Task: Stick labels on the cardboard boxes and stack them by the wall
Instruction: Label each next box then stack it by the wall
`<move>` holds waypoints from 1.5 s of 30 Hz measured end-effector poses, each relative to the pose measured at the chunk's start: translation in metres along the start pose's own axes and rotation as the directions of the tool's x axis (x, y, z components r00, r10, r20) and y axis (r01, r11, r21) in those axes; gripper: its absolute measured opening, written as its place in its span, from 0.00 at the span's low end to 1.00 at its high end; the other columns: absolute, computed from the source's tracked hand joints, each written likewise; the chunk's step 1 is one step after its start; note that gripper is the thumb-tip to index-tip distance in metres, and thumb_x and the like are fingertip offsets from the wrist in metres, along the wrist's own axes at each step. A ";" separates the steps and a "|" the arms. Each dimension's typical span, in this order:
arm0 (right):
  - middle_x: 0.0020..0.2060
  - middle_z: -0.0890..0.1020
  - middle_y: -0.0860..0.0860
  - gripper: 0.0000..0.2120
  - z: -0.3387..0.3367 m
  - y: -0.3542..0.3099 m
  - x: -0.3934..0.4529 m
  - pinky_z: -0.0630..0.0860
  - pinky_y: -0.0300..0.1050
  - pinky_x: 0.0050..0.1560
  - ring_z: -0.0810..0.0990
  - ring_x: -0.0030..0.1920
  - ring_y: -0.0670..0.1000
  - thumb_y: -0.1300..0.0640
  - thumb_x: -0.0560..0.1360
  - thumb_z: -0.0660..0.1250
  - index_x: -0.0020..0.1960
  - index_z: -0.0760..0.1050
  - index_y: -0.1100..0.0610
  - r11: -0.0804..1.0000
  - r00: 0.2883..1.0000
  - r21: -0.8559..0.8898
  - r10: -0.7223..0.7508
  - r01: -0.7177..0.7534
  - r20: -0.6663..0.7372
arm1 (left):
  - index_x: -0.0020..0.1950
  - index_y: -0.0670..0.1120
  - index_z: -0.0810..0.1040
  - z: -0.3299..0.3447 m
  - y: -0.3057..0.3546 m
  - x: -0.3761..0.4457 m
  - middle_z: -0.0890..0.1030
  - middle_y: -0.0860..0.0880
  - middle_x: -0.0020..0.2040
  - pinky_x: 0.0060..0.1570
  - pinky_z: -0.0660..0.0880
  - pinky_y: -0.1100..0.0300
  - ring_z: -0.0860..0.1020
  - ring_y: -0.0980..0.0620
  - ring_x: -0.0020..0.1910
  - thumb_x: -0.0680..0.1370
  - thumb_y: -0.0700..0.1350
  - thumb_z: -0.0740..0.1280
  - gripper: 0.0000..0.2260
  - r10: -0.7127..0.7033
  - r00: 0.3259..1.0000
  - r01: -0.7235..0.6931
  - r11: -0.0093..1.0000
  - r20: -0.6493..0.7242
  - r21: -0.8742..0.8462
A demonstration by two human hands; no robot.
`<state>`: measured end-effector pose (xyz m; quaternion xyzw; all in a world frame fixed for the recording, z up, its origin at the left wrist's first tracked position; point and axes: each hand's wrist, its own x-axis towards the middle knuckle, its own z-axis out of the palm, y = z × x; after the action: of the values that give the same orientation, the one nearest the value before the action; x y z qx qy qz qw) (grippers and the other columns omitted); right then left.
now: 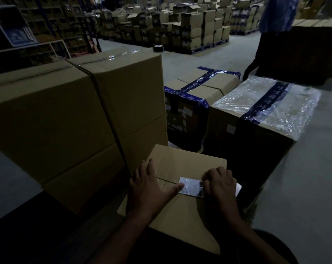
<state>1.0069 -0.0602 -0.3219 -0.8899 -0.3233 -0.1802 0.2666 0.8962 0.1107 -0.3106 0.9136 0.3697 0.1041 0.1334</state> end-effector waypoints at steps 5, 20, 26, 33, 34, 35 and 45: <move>0.40 0.71 0.49 0.10 -0.005 -0.002 -0.005 0.60 0.48 0.44 0.68 0.45 0.53 0.49 0.72 0.54 0.41 0.71 0.51 0.997 0.999 -0.063 0.051 -0.050 0.012 | 0.80 0.50 0.47 -0.001 0.001 0.000 0.53 0.47 0.80 0.73 0.56 0.46 0.55 0.46 0.77 0.60 0.84 0.54 0.57 0.001 1.000 -0.001 1.000 -0.006 -0.008; 0.42 0.72 0.50 0.09 -0.002 -0.002 -0.010 0.60 0.48 0.45 0.67 0.45 0.53 0.50 0.73 0.56 0.43 0.71 0.53 0.998 0.999 -0.070 -0.011 0.008 -0.037 | 0.80 0.50 0.47 -0.003 0.002 -0.001 0.52 0.46 0.80 0.74 0.55 0.46 0.54 0.46 0.78 0.60 0.84 0.52 0.58 0.007 1.000 -0.007 1.000 0.003 -0.005; 0.39 0.71 0.51 0.08 -0.003 0.001 -0.007 0.58 0.49 0.41 0.68 0.42 0.55 0.50 0.71 0.54 0.41 0.69 0.53 0.993 1.000 -0.121 -0.001 0.000 -0.004 | 0.80 0.51 0.45 -0.003 0.003 -0.002 0.51 0.47 0.81 0.74 0.54 0.46 0.53 0.46 0.78 0.61 0.84 0.54 0.57 0.008 1.000 -0.008 1.000 0.005 -0.011; 0.41 0.73 0.49 0.10 -0.007 0.001 -0.013 0.55 0.45 0.42 0.67 0.45 0.51 0.49 0.70 0.55 0.42 0.73 0.51 0.994 0.998 -0.091 0.058 -0.059 -0.008 | 0.80 0.50 0.48 -0.001 0.002 -0.002 0.54 0.47 0.80 0.73 0.56 0.47 0.56 0.46 0.77 0.65 0.81 0.55 0.53 0.005 1.000 -0.005 1.000 -0.025 -0.015; 0.41 0.73 0.48 0.10 -0.007 0.001 -0.014 0.57 0.46 0.43 0.67 0.46 0.51 0.49 0.70 0.55 0.42 0.73 0.50 0.993 0.997 -0.088 0.076 -0.075 0.000 | 0.80 0.50 0.48 -0.001 0.002 -0.001 0.54 0.47 0.80 0.73 0.57 0.47 0.57 0.46 0.77 0.66 0.80 0.56 0.52 -0.001 0.999 0.001 1.000 -0.032 -0.015; 0.41 0.73 0.48 0.10 -0.005 0.000 -0.016 0.58 0.47 0.44 0.67 0.46 0.52 0.49 0.71 0.54 0.43 0.73 0.50 0.992 0.995 -0.072 0.101 -0.101 0.005 | 0.79 0.50 0.49 0.000 0.002 0.000 0.55 0.47 0.80 0.73 0.57 0.47 0.57 0.46 0.77 0.67 0.79 0.56 0.50 -0.010 0.999 0.009 1.000 -0.033 -0.018; 0.45 0.71 0.44 0.15 0.011 0.004 0.011 0.56 0.43 0.46 0.64 0.49 0.46 0.46 0.73 0.54 0.48 0.78 0.46 0.989 0.991 0.134 0.037 -0.054 0.125 | 0.79 0.50 0.54 -0.009 -0.013 -0.004 0.61 0.46 0.75 0.68 0.62 0.45 0.61 0.43 0.72 0.66 0.79 0.58 0.50 -0.184 0.983 0.184 0.982 -0.012 0.044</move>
<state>1.0186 -0.0511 -0.3264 -0.8859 -0.3303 -0.0966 0.3109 0.8819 0.1182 -0.3064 0.8779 0.4552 0.0864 0.1205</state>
